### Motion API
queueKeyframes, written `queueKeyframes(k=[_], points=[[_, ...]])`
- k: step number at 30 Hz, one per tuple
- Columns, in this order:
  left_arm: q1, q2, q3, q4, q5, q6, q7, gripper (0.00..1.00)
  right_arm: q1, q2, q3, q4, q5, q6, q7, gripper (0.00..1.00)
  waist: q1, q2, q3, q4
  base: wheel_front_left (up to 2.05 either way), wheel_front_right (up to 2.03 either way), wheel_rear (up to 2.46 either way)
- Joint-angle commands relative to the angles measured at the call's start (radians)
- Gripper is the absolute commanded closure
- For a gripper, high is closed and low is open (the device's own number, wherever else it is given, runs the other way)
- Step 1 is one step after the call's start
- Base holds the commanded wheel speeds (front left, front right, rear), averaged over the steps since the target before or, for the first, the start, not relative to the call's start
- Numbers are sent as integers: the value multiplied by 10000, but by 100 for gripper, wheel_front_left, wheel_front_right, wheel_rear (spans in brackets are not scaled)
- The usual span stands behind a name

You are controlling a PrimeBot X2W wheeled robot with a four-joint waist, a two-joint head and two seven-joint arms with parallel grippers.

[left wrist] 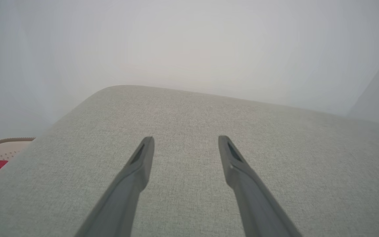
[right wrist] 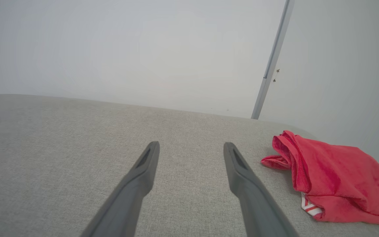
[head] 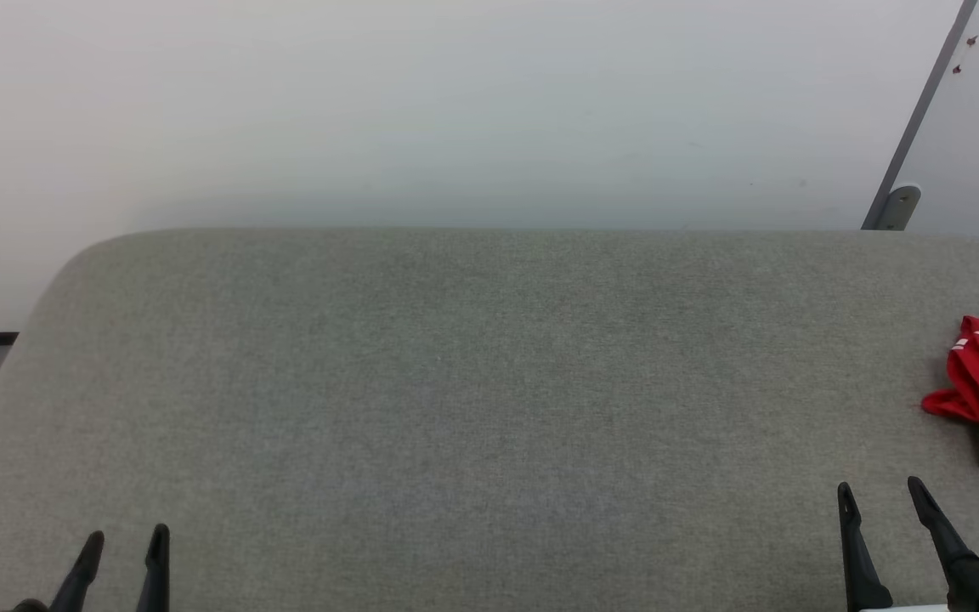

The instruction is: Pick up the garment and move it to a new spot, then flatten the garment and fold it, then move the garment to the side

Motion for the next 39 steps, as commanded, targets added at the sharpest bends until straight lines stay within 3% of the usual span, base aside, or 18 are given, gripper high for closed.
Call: queueKeyframes(k=[1,2,5,23,39], points=[[78,-50,91,-57,99,-21,-7,0,52,37,-28,-50,-61,-22,-47,0,0,-1,6,20,0,0,0],[7,-45,81,-49,60,-2,3,100,-2,18,2,-5,-31,0,0,100,0,-1,5,18,0,0,0],[75,-305,12,190,58,0,10,100,78,84,22,271,-18,0,39,100,0,-1,7,21,0,0,0],[-598,-959,154,285,-2557,-5,891,100,-429,104,-50,457,3768,-2,930,100,0,-1,73,30,0,0,0],[-1059,-1419,248,351,-4362,-8,1497,100,-758,118,-68,564,6381,-4,1509,100,0,-1,129,38,0,0,0]])
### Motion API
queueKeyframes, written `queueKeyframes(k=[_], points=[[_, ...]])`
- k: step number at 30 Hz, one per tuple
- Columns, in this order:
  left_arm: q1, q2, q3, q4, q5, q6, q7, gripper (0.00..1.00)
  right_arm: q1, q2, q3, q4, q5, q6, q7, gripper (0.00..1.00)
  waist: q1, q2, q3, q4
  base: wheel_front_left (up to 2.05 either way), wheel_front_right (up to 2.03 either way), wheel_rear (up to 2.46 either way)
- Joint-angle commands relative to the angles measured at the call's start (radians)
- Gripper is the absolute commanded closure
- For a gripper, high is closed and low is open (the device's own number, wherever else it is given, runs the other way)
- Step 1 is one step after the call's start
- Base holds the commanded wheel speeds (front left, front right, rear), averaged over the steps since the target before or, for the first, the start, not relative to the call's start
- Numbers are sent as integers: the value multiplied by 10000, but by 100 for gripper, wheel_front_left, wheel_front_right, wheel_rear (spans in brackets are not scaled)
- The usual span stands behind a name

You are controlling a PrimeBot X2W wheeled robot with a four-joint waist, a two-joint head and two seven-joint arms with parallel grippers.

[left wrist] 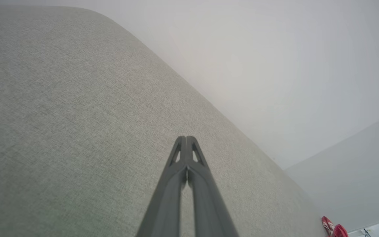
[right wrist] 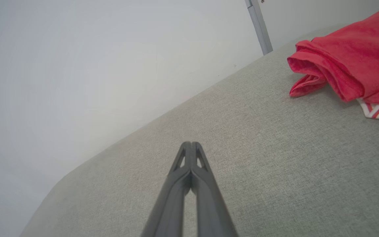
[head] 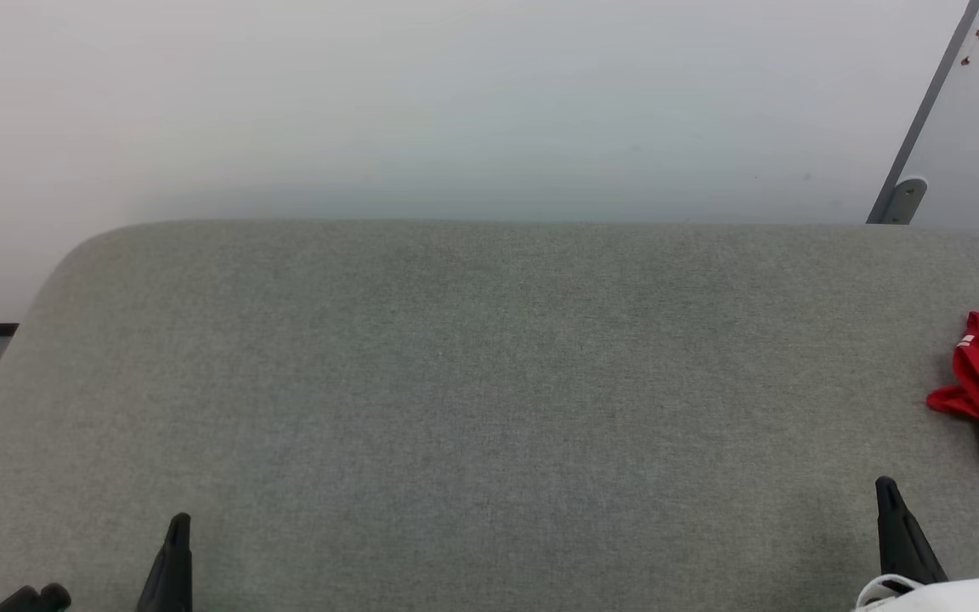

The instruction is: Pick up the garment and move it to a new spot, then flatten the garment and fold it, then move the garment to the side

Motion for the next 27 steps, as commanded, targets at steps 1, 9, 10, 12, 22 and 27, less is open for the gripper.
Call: queueKeyframes(k=[1,9,10,12,22,27], points=[[-244,36,83,-93,-246,-9,46,100,-254,-15,-38,-97,342,-5,67,100,0,-1,4,1,0,0,0],[-462,-174,128,-63,-1084,-11,331,100,-426,-8,-55,-39,1551,-6,338,100,0,-1,33,5,0,0,0],[-486,-202,134,-59,-1185,-11,360,100,-439,-7,-57,-34,1704,-6,372,100,0,-1,37,5,0,0,0],[-529,-257,142,-50,-1379,-11,430,100,-464,-5,-61,-18,1981,-6,437,100,0,-1,45,6,0,0,0],[-767,-488,190,-12,-2309,-15,743,100,-634,4,-77,49,3322,-7,753,100,0,-1,81,11,0,0,0],[-881,-608,211,2,-2737,-16,888,100,-734,8,-86,81,3947,-8,893,100,0,-1,100,14,0,0,0]])
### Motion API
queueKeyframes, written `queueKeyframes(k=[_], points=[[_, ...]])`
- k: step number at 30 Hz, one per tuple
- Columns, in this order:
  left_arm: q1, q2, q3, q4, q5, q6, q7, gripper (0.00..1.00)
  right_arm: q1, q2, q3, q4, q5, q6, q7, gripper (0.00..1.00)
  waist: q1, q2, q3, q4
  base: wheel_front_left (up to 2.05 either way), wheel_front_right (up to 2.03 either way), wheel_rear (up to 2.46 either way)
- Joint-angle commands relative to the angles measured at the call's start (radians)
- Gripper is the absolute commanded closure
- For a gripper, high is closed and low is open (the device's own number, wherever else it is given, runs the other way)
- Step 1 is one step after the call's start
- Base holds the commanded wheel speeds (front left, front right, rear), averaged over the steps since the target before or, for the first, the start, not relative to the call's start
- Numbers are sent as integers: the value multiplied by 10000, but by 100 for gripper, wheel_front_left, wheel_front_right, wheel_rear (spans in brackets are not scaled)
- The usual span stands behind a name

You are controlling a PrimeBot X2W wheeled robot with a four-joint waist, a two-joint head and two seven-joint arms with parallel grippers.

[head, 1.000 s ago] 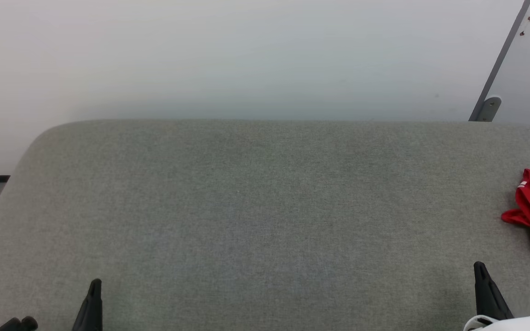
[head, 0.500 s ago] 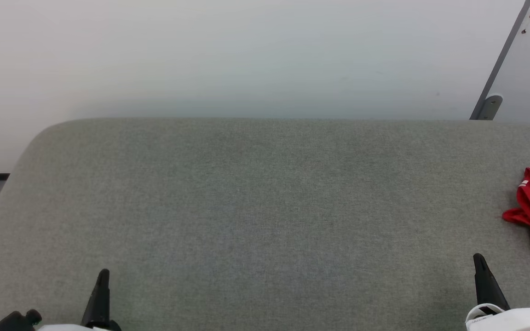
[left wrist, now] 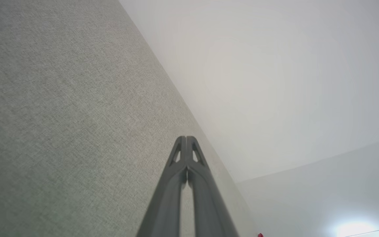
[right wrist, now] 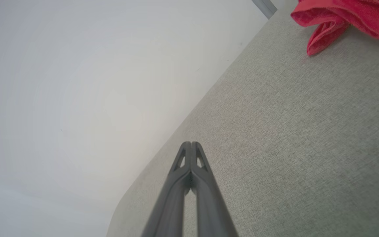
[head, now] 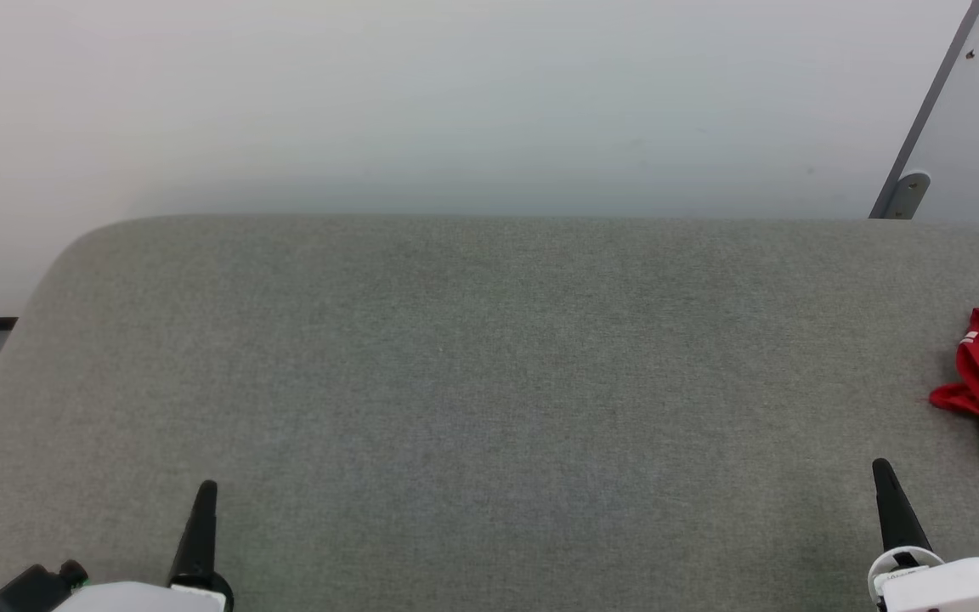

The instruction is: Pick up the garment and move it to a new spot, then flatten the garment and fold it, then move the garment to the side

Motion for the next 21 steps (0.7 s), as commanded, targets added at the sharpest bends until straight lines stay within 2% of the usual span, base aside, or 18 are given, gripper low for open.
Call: queueKeyframes(k=[1,21], points=[[-208,-3,61,-78,-218,-18,56,100,-260,-1,-38,-57,306,-6,56,100,0,-1,5,1,0,0,0],[-591,-400,138,-10,-1760,-23,574,100,-528,17,-65,55,2510,-8,566,100,0,-1,79,11,0,0,0]])
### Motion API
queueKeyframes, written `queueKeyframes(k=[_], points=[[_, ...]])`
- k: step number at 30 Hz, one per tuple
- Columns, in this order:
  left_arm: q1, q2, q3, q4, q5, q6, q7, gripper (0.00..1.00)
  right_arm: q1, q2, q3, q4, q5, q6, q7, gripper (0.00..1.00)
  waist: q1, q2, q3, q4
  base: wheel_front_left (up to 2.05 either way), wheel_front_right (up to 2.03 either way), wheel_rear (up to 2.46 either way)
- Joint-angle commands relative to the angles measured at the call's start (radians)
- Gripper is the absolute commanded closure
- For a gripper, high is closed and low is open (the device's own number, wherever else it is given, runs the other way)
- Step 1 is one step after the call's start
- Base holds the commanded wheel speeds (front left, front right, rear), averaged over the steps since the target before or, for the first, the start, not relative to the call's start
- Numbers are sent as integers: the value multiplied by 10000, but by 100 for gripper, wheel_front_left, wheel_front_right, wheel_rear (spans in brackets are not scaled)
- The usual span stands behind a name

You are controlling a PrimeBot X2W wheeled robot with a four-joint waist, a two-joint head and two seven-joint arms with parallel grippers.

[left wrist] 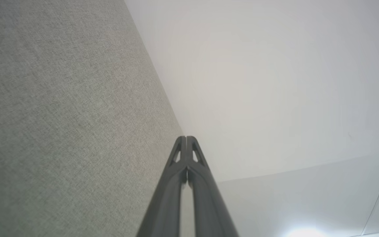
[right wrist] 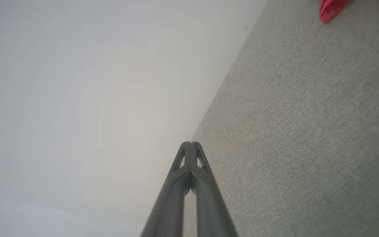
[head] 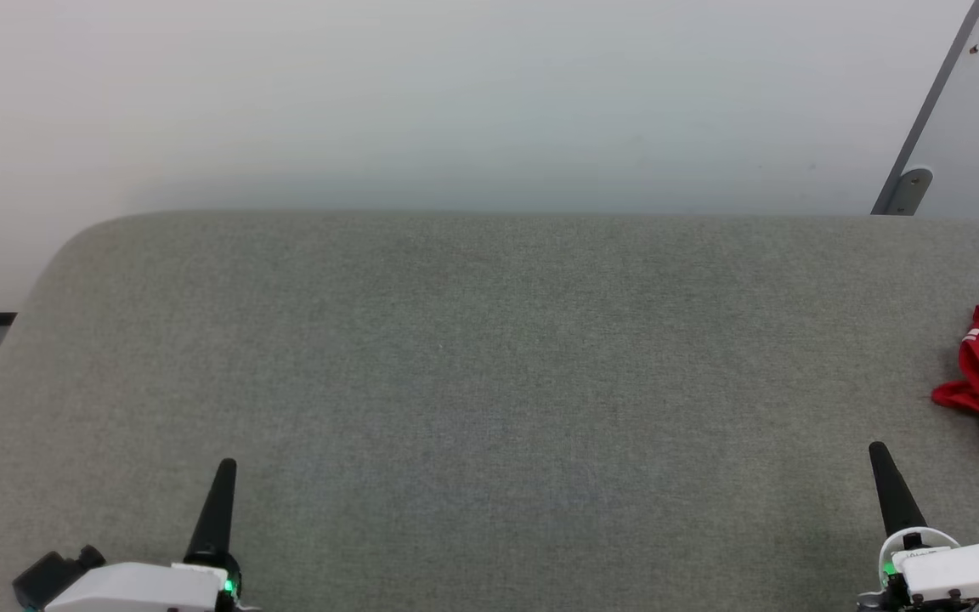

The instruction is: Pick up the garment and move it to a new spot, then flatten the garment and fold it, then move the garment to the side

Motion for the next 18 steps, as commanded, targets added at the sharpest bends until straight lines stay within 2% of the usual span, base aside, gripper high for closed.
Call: queueKeyframes(k=[1,18], points=[[-170,-13,51,-40,-236,-21,64,100,-189,13,-29,-34,273,-8,66,100,0,0,6,1,0,0,0],[-450,-311,108,9,-1342,-25,434,100,-396,26,-44,53,1900,-10,440,100,0,0,69,10,0,0,0]])
